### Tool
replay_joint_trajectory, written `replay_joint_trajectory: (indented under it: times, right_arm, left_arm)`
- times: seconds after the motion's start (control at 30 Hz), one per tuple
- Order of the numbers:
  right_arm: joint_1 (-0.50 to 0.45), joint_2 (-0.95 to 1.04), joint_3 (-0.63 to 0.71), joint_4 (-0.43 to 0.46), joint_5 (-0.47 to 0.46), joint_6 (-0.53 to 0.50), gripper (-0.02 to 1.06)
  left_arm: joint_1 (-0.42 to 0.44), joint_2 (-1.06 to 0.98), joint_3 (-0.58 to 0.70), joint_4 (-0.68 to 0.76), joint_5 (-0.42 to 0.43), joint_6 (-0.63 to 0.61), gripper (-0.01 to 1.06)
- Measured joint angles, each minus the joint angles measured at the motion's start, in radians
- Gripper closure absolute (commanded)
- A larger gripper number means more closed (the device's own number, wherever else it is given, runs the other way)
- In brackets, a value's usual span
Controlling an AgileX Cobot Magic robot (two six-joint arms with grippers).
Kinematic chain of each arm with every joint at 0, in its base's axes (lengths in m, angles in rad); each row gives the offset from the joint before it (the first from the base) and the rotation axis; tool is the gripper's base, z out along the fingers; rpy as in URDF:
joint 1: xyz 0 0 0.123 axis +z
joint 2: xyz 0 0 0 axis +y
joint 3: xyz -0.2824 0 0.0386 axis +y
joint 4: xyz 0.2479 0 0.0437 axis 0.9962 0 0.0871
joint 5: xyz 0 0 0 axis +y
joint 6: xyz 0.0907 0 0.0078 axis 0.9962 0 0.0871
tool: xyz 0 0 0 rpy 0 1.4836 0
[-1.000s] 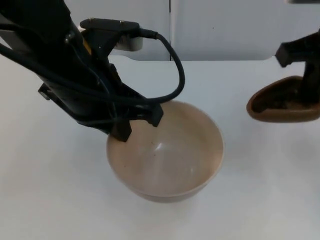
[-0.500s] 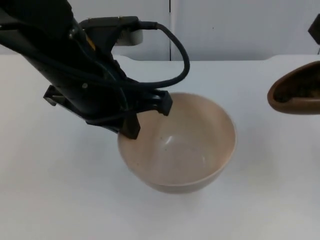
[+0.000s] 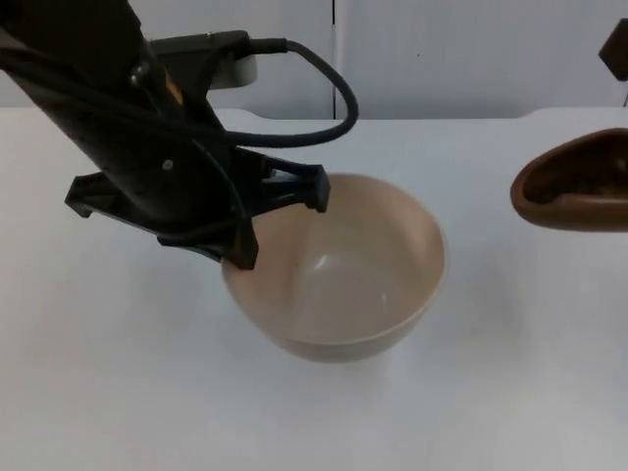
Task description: Pick up the bowl with the left hand and pour the coffee beans from the cup into the bowl with the right hand.
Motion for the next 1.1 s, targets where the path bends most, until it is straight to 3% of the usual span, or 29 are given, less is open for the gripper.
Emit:
replay_joint_trajectory:
  times: [0.2, 0.33, 0.53, 0.87, 1.1]
  right_arm:
    - [0.054, 0.000, -0.015, -0.025, -0.017, 0.024, 1.05]
    - [0.130, 0.002, -0.081, -0.131, -0.024, 0.113, 1.05]
    - [0.206, 0.056, -0.169, -0.213, 0.004, 0.173, 1.05]
    - [0.372, 0.183, -0.282, -0.462, 0.062, 0.275, 1.05]
    - [0.433, 0.197, -0.306, -0.600, 0.063, 0.298, 1.05]
  left_arm:
    - [-0.030, 0.000, 0.000, 0.111, 0.004, -0.123, 1.05]
    - [-0.078, 0.000, 0.000, 0.193, 0.008, -0.197, 1.05]
    - [-0.094, 0.000, 0.000, 0.208, 0.012, -0.215, 1.05]
    - [-0.094, 0.000, 0.000, 0.215, 0.018, -0.220, 1.05]
    - [-0.094, 0.000, 0.000, 0.215, 0.018, -0.222, 1.05]
